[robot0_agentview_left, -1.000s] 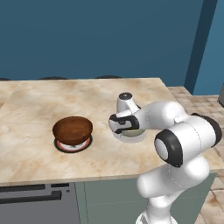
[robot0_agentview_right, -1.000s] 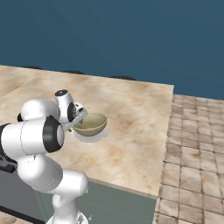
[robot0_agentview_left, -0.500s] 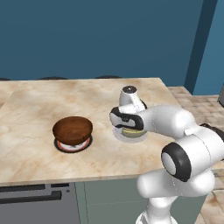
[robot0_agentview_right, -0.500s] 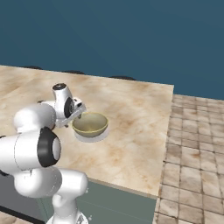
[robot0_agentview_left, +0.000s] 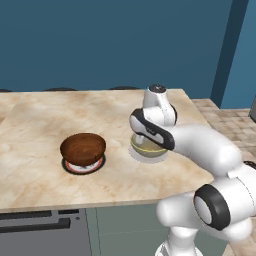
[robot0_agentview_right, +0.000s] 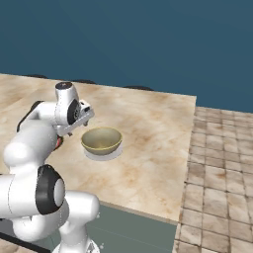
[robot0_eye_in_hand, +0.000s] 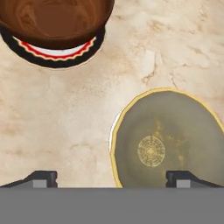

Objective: Move the bowls from the cabinet to the plates on the dining table.

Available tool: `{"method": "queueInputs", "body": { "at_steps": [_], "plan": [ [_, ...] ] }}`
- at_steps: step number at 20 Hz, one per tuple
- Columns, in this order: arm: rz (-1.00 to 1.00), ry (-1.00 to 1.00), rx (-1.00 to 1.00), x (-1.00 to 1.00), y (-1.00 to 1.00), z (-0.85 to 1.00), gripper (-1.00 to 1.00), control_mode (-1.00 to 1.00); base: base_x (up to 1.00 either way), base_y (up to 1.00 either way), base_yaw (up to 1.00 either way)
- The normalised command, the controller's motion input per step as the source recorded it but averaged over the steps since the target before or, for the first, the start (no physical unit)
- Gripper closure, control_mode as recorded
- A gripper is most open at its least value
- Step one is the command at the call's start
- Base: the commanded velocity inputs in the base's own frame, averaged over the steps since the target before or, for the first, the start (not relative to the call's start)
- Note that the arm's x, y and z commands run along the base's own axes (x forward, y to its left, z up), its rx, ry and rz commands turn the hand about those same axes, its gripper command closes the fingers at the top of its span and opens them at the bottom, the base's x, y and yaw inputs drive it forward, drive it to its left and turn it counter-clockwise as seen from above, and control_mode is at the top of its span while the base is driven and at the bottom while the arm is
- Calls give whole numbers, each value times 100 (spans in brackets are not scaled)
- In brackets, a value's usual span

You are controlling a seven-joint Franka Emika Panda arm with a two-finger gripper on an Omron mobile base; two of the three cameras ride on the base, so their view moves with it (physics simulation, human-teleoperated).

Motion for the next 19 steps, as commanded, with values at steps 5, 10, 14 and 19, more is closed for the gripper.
{"method": "queueInputs", "body": {
  "at_steps": [5, 10, 14, 19],
  "plan": [
    [0, -1, 2, -32, 0, 56, -100, -100, 0, 0, 0],
    [0, -4, 0, -42, 0, 49, -100, -100, 0, 0, 0],
    [-1, -6, 0, -54, -3, 38, -100, -100, 0, 0, 0],
    [-2, -6, 1, -60, -13, 35, -100, -100, 0, 0, 0]
  ]
}}
